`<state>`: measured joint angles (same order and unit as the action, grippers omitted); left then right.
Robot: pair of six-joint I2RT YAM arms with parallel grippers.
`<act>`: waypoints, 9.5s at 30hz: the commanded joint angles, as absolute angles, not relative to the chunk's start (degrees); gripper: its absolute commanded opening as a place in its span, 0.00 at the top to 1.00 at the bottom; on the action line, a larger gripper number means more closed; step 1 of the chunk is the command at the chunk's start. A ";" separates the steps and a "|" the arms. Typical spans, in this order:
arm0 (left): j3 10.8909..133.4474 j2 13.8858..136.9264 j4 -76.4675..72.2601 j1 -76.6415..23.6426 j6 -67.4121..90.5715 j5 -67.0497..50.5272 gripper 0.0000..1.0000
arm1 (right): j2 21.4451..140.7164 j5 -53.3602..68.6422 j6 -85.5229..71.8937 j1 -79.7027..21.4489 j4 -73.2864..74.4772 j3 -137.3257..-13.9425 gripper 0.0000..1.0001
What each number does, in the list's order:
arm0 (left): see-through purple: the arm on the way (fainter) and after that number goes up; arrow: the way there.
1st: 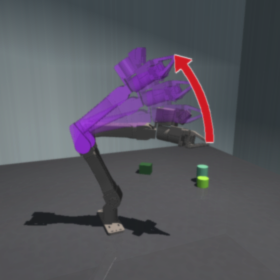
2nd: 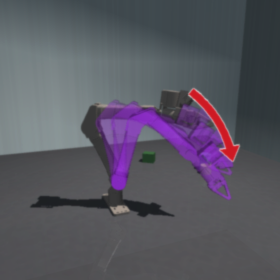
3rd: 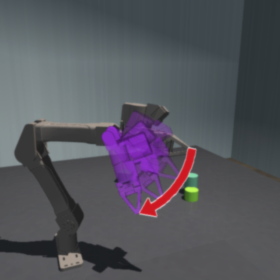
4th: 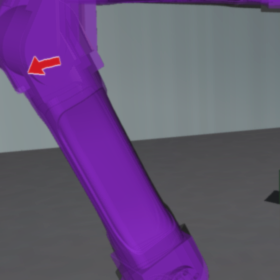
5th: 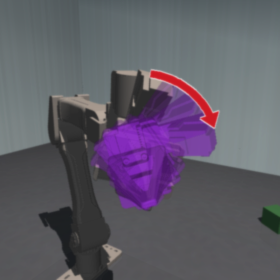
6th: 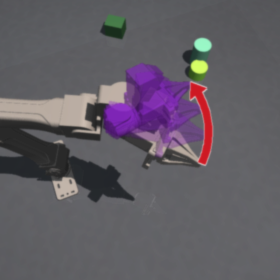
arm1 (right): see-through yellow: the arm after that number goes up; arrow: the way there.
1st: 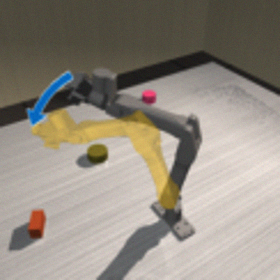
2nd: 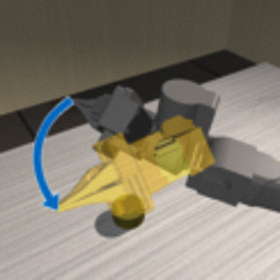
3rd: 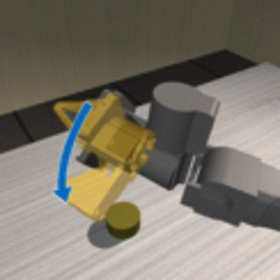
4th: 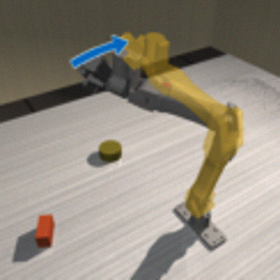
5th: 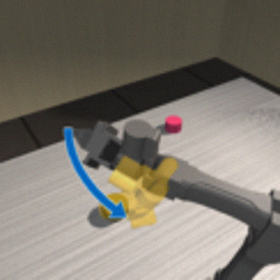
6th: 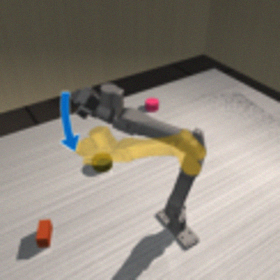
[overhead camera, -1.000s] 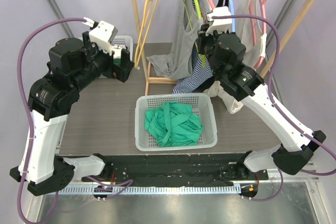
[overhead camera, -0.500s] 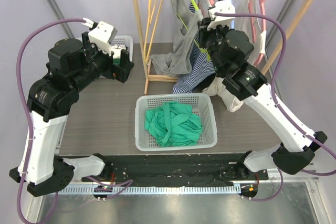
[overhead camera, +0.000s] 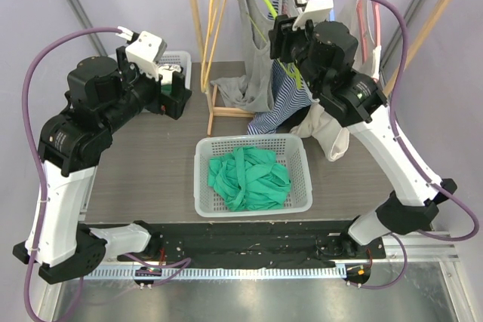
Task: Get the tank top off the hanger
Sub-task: Pick up the hanger from the clothesline, then remove the tank top from the hanger.
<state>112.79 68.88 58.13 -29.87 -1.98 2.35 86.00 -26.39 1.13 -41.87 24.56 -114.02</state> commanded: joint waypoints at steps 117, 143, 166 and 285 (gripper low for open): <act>107.12 91.04 36.74 -21.98 -8.79 7.56 0.05 | 58.88 -12.21 -5.28 -45.88 48.69 -125.51 0.99; 108.64 94.84 33.84 -19.16 -5.89 4.31 0.07 | 62.06 -24.88 -5.09 -45.79 49.48 -121.38 0.99; 111.61 72.16 47.98 -19.16 -3.52 -5.53 0.00 | 54.94 0.45 -10.98 -52.20 43.15 -132.19 0.99; 109.60 67.15 50.27 -21.62 -14.23 -36.39 1.00 | 44.82 3.86 -17.92 -53.61 23.66 -84.56 0.35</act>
